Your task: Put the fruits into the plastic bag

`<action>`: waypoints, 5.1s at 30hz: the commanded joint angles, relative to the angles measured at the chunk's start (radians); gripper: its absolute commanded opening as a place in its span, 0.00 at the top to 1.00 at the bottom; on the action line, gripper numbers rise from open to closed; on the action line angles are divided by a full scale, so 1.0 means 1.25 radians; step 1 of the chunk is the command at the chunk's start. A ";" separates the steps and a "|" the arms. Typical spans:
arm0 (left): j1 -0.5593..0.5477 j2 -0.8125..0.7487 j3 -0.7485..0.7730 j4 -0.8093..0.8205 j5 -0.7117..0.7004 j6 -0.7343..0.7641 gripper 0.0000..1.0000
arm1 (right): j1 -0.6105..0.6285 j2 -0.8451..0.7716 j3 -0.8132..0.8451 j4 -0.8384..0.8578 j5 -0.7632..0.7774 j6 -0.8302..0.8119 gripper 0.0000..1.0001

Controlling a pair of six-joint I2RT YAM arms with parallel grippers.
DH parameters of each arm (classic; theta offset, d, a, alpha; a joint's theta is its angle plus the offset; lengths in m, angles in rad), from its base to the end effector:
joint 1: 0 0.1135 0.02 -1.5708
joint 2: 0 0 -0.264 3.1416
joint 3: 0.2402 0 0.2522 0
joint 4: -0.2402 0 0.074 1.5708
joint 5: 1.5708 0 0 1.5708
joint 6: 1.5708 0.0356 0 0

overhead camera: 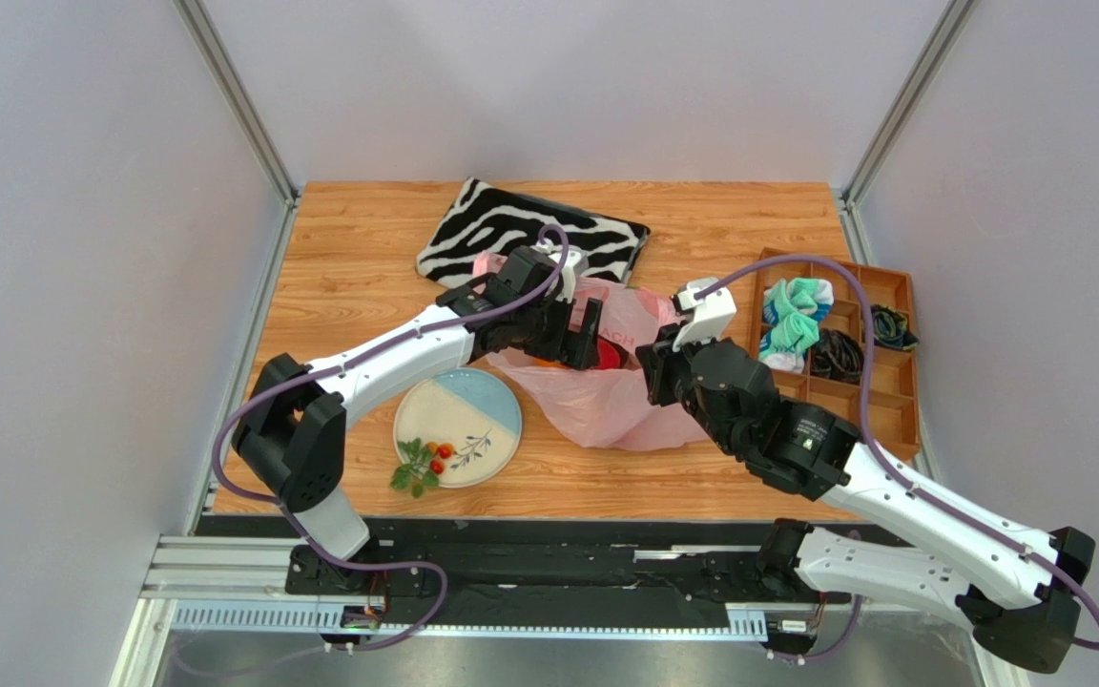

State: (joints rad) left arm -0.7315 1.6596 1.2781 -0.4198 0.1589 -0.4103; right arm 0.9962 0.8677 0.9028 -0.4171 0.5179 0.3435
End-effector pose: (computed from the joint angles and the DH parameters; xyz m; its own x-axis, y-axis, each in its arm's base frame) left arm 0.2709 -0.2507 0.2625 -0.7859 0.1762 -0.5927 0.4668 0.7977 -0.3818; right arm 0.1177 0.1494 0.3443 -0.3523 -0.0057 -0.9359 -0.3834 0.9131 0.1388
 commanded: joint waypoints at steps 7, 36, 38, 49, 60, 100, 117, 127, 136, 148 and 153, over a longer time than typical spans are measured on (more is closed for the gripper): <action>-0.004 -0.045 -0.017 0.098 0.057 0.023 0.02 | 0.002 -0.001 0.028 0.015 0.018 0.005 1.00; -0.008 -0.234 0.095 0.202 0.095 0.121 0.01 | 0.002 -0.003 0.026 0.013 0.016 0.009 1.00; 0.003 -0.226 0.111 0.206 0.086 0.118 0.01 | 0.001 -0.003 0.026 0.012 0.018 0.009 1.00; 0.106 -0.305 0.111 0.196 -0.091 0.115 0.01 | -0.001 -0.017 0.020 0.007 0.023 0.012 1.00; 0.330 -0.466 -0.106 0.077 -0.204 -0.018 0.01 | 0.001 -0.017 0.018 0.015 0.029 0.010 1.00; 0.434 -0.628 -0.637 -0.160 -0.094 -0.277 0.21 | 0.002 -0.034 -0.009 0.036 0.016 0.017 1.00; 0.427 -0.585 -0.647 -0.153 -0.041 -0.284 0.53 | 0.001 -0.034 -0.012 0.034 0.026 0.012 1.00; 0.427 -0.589 -0.665 -0.133 -0.011 -0.298 0.82 | 0.002 -0.028 -0.012 0.036 0.025 0.016 1.00; 0.427 -0.615 -0.646 -0.110 0.007 -0.309 1.00 | 0.001 -0.033 -0.013 0.031 0.026 0.018 1.00; 0.427 -0.689 -0.654 -0.015 0.002 -0.323 1.00 | 0.001 -0.052 -0.002 0.028 0.057 -0.015 1.00; 0.428 -0.762 -0.645 -0.035 -0.026 -0.303 1.00 | 0.002 -0.041 -0.001 0.029 0.047 0.000 1.00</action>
State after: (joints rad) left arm -0.1951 0.7734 0.4461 -0.4854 0.1520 -0.7956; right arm 0.9962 0.8127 0.8799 -0.4129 0.5598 0.3401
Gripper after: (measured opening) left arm 0.009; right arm 0.011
